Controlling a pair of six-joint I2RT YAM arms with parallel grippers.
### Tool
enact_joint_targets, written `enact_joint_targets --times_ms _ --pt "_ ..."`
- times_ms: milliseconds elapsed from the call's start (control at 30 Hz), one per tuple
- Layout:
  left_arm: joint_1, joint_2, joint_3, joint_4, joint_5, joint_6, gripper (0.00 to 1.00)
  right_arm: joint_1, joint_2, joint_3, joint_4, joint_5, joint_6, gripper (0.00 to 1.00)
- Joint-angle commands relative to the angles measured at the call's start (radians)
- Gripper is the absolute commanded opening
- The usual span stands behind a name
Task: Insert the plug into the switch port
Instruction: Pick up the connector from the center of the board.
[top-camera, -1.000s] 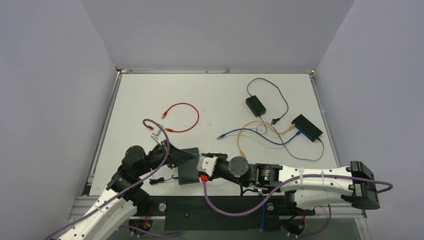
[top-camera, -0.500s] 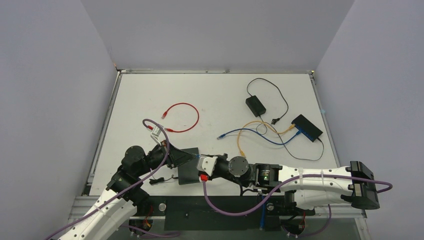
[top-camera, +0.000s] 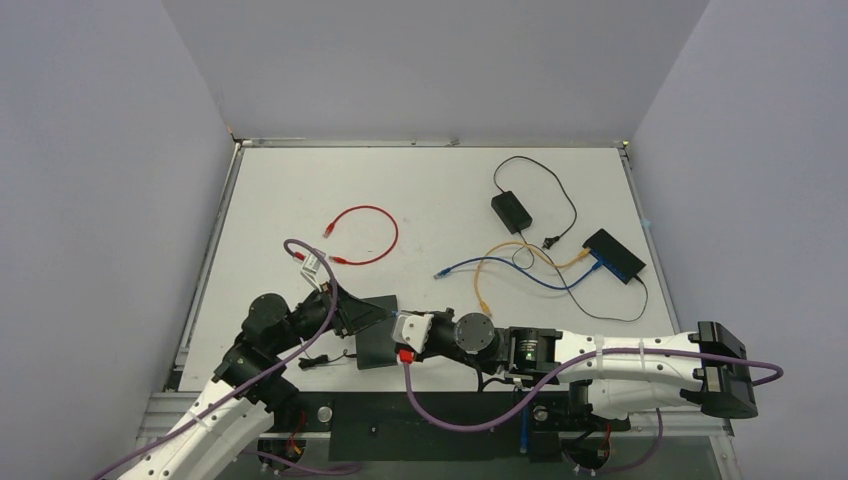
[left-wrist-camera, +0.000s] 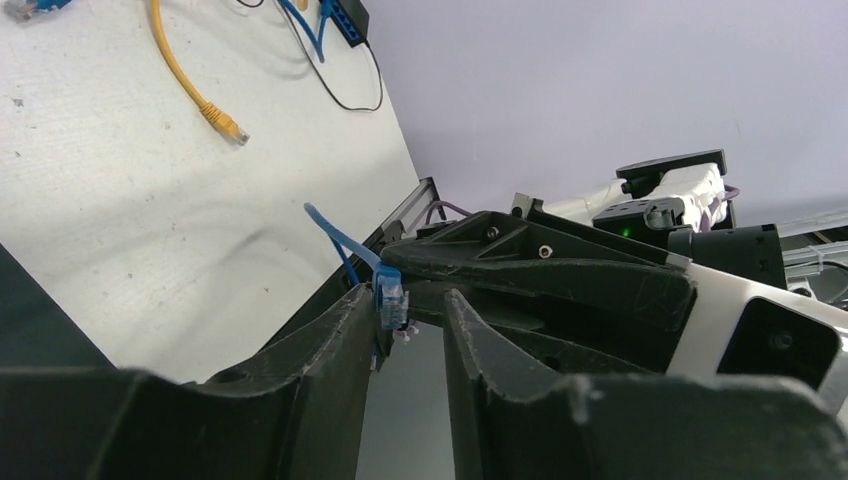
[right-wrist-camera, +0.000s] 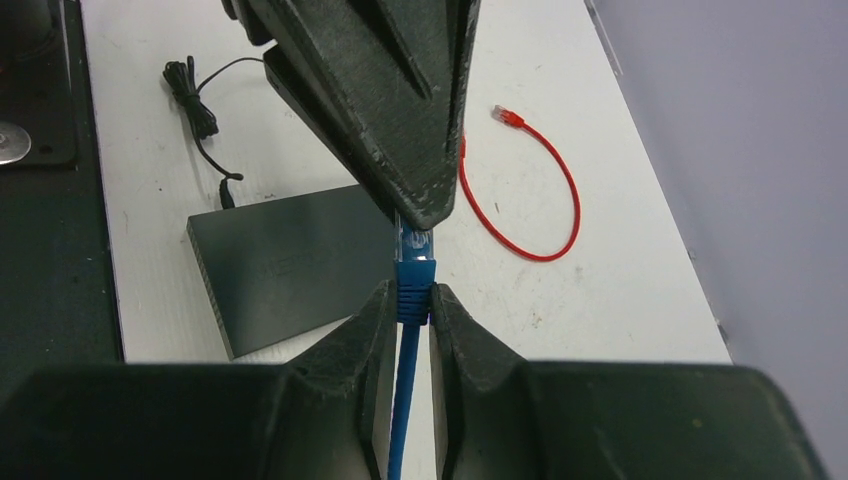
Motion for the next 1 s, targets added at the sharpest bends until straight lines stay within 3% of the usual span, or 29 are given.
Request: enact_joint_targets --times_ms 0,467,967 --pt "0.001 -0.032 0.007 0.051 -0.033 0.024 0.34 -0.024 -0.005 -0.026 0.004 -0.044 0.024 0.00" --pt "0.002 -0.027 0.057 -0.409 -0.387 0.278 0.43 -0.137 0.007 -0.087 -0.100 -0.094 0.141 0.00" --pt "0.004 0.186 0.059 -0.507 -0.536 0.278 0.43 -0.168 0.192 -0.047 -0.226 -0.207 0.260 0.00"
